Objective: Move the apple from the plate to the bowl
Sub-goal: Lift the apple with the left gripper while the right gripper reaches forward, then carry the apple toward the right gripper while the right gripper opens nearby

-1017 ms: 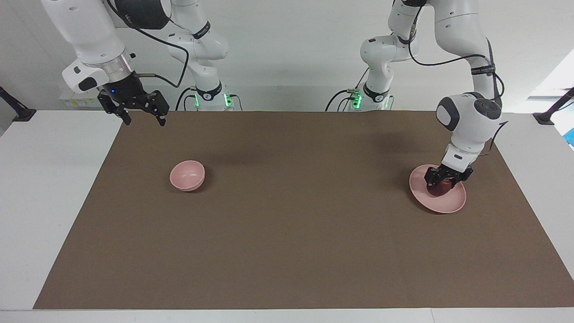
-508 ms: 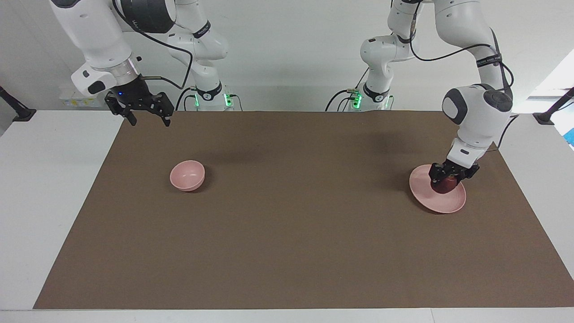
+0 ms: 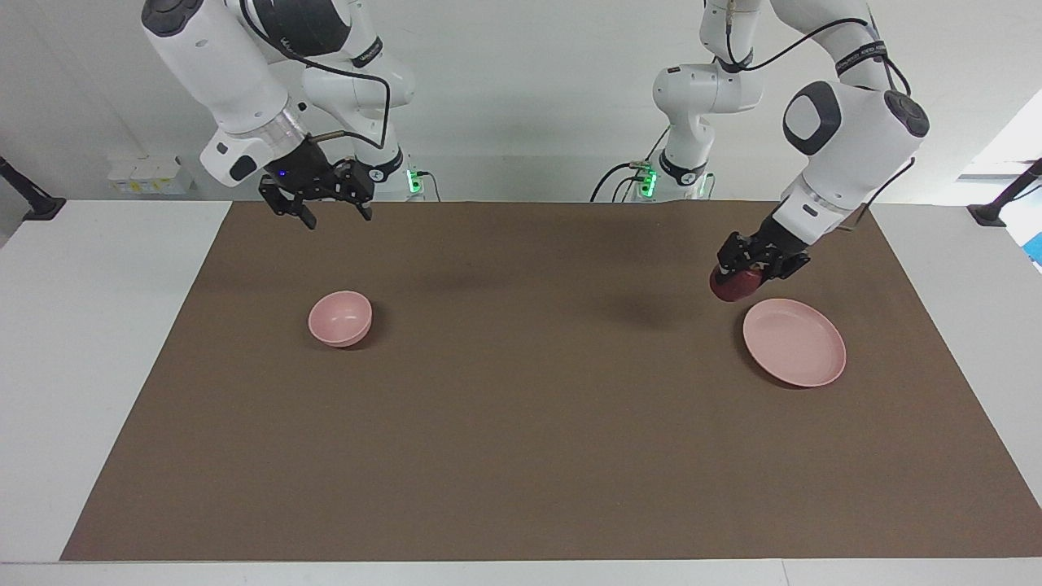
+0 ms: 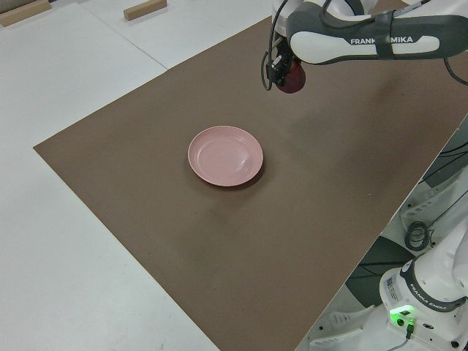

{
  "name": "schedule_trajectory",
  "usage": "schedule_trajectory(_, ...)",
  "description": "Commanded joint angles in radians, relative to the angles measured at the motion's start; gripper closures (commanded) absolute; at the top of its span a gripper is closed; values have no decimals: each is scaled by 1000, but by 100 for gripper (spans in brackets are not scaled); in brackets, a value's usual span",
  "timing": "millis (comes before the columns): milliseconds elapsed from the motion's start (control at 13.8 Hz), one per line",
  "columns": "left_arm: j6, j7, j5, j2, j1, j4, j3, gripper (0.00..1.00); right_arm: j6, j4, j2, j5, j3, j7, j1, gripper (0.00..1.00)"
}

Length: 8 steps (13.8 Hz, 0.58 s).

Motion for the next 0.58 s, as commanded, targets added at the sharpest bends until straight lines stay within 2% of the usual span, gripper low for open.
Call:
schedule_trajectory(0, 11, -73, -170, 4, -20, 26, -54, 100, 18, -104, -31, 173, 0, 6, -8, 0)
schedule_trajectory(291, 135, -98, -394, 5, -20, 24, -163, 100, 35, -193, -26, 371, 2, 40, 18, 0)
schedule_trajectory(508, 238, -108, -511, 2, -20, 18, -272, 100, 69, -262, -52, 502, 2, 201, 37, 0)
